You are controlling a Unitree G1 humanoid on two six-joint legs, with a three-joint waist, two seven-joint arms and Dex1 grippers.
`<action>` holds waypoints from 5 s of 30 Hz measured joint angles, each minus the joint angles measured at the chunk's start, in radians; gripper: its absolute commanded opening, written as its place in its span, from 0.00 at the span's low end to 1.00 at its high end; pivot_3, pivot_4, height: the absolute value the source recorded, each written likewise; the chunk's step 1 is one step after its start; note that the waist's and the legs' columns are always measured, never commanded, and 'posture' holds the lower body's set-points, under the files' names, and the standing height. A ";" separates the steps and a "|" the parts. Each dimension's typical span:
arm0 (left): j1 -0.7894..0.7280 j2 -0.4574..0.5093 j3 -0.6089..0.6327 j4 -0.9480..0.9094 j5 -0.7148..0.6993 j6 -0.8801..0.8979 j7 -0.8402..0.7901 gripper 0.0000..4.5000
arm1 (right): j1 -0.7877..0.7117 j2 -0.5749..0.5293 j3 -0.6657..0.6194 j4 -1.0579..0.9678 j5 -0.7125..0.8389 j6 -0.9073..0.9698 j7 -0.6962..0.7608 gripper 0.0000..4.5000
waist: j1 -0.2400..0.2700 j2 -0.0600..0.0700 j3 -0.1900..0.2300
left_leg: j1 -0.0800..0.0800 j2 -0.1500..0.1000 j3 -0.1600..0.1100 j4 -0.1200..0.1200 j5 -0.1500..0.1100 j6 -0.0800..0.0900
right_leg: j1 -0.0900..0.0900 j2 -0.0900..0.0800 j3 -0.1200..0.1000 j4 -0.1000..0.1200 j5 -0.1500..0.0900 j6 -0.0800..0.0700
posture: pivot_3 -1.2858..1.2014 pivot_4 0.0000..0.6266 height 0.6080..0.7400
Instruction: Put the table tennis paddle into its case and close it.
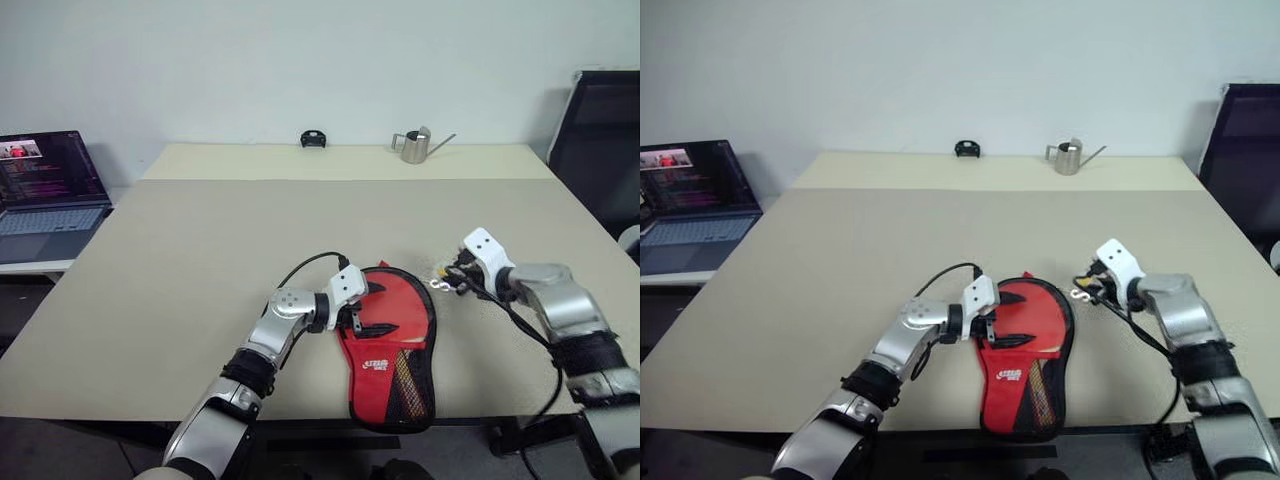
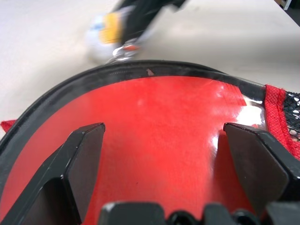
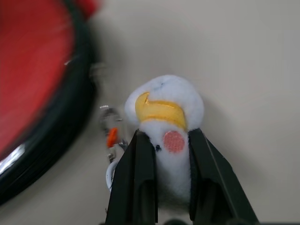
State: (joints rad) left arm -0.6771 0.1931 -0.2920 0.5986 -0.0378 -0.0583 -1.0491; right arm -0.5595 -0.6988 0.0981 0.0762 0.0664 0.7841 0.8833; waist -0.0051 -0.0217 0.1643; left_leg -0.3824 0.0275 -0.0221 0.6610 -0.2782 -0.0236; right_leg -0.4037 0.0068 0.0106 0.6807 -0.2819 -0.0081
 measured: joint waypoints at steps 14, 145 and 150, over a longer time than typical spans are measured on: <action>-0.030 -0.025 -0.006 0.064 0.002 -0.031 -0.010 0.99 | 0.238 -0.235 -0.060 -0.459 0.262 0.277 0.124 0.07 | 0.009 0.003 -0.003 | 0.000 -0.001 0.000 0.001 0.000 0.000 | 0.001 0.004 -0.001 -0.001 -0.002 0.004 | 0.52 0.24 1.00; 0.124 0.352 0.257 -0.404 -0.276 0.375 -0.054 0.99 | -0.530 0.396 0.083 0.915 -0.013 -0.428 -0.022 0.05 | -0.040 0.003 0.001 | 0.000 0.002 0.004 0.001 -0.002 -0.002 | -0.004 -0.001 0.004 0.006 -0.001 0.002 | 0.52 0.24 1.00; 0.126 0.352 0.254 -0.404 -0.276 0.375 -0.054 0.99 | -0.528 0.397 0.084 0.918 -0.047 -0.435 -0.024 0.38 | -0.038 0.003 0.001 | 0.000 0.002 0.004 0.001 -0.002 -0.002 | -0.004 -0.001 0.004 0.006 -0.001 0.002 | 0.52 0.24 1.00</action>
State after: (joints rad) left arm -0.5512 0.5446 -0.0376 0.1943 -0.3137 0.3171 -1.1035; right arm -1.0879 -0.3022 0.1818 0.9939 0.0198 0.3493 0.8592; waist -0.0429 -0.0183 0.1656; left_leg -0.3828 0.0297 -0.0185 0.6623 -0.2801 -0.0261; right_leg -0.4080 0.0059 0.0150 0.6863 -0.2828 -0.0062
